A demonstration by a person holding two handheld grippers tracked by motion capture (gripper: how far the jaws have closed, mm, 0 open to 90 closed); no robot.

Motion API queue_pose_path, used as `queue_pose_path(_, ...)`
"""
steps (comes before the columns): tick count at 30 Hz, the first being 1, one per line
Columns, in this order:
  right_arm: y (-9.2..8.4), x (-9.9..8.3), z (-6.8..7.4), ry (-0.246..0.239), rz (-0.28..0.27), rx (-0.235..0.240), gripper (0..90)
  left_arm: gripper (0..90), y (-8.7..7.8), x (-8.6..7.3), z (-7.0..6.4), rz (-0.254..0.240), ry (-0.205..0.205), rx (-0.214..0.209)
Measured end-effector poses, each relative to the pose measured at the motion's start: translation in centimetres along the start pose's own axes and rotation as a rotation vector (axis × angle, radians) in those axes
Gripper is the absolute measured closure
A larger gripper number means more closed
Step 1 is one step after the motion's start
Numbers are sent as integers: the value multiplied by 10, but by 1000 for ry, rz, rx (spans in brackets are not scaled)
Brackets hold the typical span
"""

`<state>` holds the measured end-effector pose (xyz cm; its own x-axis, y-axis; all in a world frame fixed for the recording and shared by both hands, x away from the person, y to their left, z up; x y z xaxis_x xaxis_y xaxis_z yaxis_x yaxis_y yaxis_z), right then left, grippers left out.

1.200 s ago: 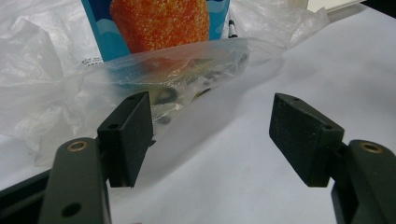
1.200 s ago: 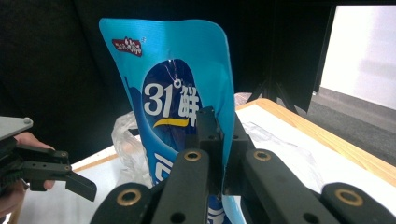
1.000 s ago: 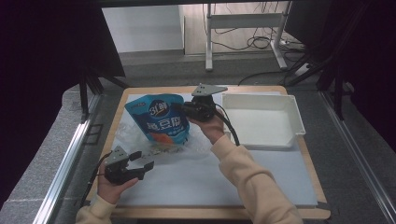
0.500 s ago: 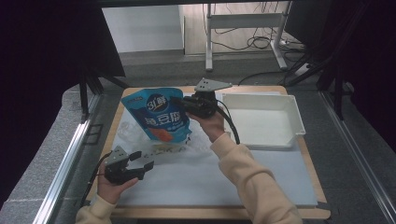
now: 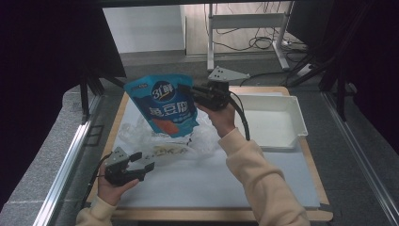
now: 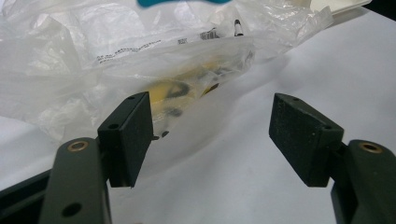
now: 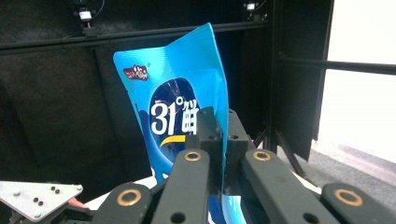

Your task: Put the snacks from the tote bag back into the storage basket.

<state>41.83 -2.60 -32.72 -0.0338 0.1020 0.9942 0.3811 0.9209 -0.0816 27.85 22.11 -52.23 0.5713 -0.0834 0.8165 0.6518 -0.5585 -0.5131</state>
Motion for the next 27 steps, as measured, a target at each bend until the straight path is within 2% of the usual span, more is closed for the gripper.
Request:
queue_pose_path(19, -46, 12, -21, -1, -25, -83, 892, 303, 0, 0, 0, 2, -5, -4)
queue_pose_path(27, -66, 16, -33, 0, -39, -131, 892, 303, 0, 1, 1, 0, -8, -3)
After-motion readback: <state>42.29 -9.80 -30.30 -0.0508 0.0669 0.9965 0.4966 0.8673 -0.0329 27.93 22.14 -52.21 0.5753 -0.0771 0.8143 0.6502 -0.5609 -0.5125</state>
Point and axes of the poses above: each handheld gripper's, and its own axes: y roughly forward along the jaws, x roughly out of its top, z roughly to its left, the point moved 4 cm from there along y, roughly forward along the jaws, and after that the axes turned 8 degrees about -y, right-handed, at the moved point
